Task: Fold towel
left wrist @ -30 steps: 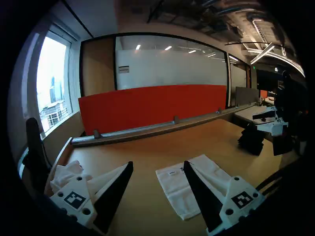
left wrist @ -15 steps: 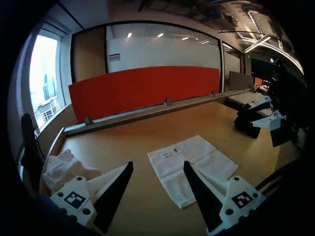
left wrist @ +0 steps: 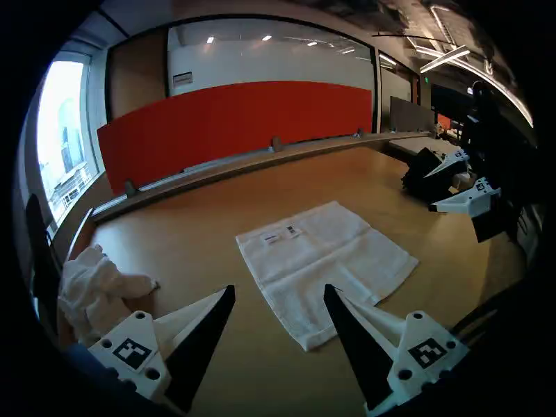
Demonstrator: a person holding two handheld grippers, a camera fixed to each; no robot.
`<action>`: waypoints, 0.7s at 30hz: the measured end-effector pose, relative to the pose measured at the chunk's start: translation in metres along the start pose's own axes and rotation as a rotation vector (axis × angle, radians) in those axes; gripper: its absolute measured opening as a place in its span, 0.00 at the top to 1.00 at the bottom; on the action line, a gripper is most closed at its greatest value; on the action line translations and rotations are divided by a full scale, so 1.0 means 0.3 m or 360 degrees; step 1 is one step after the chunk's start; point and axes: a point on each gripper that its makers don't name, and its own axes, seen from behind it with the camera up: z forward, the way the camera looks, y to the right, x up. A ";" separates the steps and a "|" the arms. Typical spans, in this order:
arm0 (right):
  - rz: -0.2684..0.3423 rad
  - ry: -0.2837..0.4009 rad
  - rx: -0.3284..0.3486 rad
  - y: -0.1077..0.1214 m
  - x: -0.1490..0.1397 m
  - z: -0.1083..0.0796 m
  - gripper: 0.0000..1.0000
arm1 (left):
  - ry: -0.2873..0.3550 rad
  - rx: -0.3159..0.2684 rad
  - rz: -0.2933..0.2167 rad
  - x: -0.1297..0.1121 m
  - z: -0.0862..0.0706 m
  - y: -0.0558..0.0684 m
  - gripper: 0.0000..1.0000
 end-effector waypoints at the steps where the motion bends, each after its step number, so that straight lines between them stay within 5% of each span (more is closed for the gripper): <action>1: -0.0004 -0.0010 0.0005 -0.003 -0.014 0.009 0.00 | -0.0013 -0.0008 0.0005 -0.014 0.009 0.006 0.05; 21: -0.0022 -0.0244 0.0108 -0.063 -0.279 0.125 0.00 | -0.0272 -0.0129 0.0069 -0.260 0.156 0.089 0.05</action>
